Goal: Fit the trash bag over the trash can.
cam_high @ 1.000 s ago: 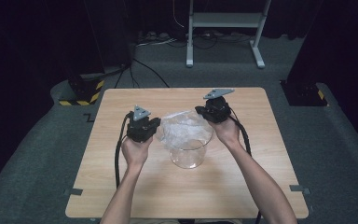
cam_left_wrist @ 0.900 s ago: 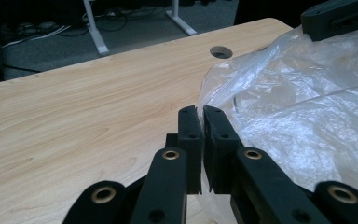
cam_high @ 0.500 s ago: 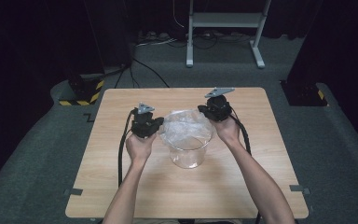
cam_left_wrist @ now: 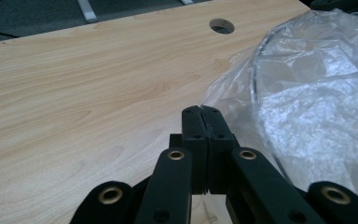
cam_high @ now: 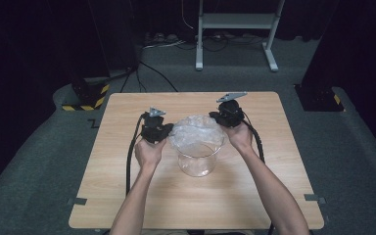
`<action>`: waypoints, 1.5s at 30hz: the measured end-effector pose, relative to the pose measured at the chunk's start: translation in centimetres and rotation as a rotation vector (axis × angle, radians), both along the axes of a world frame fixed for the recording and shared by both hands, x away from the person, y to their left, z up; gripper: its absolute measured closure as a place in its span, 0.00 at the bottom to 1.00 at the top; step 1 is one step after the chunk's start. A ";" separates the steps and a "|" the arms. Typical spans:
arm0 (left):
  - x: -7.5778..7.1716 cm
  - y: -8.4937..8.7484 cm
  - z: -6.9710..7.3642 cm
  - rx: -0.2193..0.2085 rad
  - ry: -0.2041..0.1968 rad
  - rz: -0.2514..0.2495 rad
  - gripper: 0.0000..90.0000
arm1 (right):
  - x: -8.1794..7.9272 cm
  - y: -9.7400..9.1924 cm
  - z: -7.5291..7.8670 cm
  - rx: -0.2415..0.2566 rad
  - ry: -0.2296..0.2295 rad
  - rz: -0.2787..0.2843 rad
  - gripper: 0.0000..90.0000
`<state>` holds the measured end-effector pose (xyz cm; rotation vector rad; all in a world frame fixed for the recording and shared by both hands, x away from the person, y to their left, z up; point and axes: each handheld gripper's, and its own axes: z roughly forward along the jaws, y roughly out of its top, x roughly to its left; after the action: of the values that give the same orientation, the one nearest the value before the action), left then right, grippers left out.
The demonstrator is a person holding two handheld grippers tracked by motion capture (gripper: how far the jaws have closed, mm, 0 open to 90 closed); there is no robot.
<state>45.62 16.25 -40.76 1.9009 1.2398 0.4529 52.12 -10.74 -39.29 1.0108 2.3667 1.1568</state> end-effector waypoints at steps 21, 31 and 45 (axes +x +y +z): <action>-3.3 2.7 1.6 -0.059 -0.069 0.088 0.63 | -3.0 -1.0 1.7 0.027 -0.057 -0.008 0.79; -6.8 2.5 3.5 -0.083 -0.126 -0.008 0.57 | -3.1 -1.1 1.2 0.051 -0.039 0.023 0.88; -11.9 -0.5 3.7 -0.016 -0.125 -0.185 0.49 | -4.1 -1.2 1.9 0.060 -0.086 0.020 0.81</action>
<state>33.72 15.74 -37.06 1.9225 0.9738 0.4537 47.99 -11.94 -37.39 0.9391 2.2929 1.2600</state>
